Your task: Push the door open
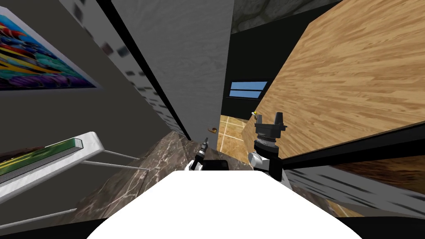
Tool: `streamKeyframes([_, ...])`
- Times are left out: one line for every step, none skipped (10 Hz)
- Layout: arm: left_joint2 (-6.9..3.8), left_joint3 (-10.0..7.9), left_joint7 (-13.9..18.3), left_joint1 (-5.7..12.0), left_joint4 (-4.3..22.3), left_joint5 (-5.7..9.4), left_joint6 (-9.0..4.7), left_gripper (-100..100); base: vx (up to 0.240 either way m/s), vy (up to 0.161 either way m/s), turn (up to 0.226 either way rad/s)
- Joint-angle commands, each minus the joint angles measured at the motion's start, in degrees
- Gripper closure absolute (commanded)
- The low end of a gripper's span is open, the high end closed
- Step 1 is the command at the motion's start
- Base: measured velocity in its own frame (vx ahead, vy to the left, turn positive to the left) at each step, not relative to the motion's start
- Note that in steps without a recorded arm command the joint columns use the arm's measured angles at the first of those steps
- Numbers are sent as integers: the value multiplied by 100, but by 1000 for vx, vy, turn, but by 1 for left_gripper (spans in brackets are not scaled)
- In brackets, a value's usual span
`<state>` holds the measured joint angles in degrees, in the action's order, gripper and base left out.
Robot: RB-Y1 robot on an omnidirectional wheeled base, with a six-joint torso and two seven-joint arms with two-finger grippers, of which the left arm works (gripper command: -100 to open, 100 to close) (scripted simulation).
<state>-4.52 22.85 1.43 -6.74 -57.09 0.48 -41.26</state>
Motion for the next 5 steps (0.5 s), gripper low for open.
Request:
streamKeyframes([19,39,9,65,165,-10,-44,-100,52,60,-48])
streamKeyframes([2,26,9,31,81,-6,-17,-100,22,26,-8])
streamKeyframes([3,6,7,55,130,-1,-32,-100,145,-31,-34])
streamKeyframes([5,-2,6,63,145,2,-35,-100,187,-63,-23])
streamKeyframes([13,-20,3,80,177,7,-44,-100,174,-53,-18])
